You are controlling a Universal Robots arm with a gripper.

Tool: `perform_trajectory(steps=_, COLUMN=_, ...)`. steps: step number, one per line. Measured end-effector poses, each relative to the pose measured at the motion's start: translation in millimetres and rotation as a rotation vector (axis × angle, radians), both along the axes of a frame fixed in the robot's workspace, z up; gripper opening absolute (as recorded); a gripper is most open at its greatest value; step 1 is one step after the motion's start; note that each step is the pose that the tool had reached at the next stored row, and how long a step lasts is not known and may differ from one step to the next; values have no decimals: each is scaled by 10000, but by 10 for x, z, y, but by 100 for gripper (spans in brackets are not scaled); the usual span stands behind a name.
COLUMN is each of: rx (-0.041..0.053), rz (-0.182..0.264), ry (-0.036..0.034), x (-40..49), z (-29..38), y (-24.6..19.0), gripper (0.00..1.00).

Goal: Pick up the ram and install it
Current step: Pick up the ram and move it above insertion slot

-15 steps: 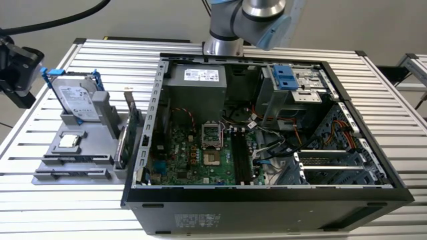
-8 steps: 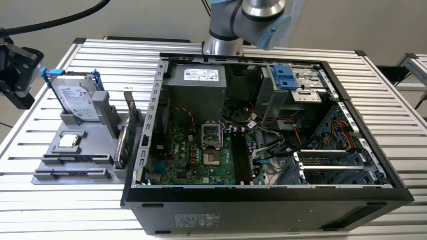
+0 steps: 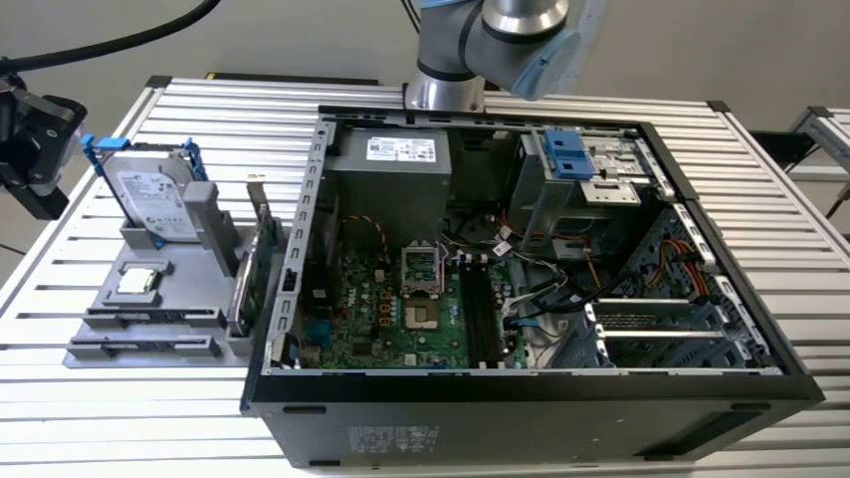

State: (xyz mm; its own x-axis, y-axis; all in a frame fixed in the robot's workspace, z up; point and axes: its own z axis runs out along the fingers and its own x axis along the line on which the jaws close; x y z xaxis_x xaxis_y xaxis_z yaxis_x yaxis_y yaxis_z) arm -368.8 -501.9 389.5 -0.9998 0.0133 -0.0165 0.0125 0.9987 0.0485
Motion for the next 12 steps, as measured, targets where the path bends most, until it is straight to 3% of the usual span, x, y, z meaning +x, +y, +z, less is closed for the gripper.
perform_trajectory(steps=8, rx=0, rz=-9, ry=0, x=0, z=0, y=-2, gripper=0)
perform_trajectory(steps=12, rx=0, rz=-535, ry=0, x=1, z=-3, y=-3, gripper=0)
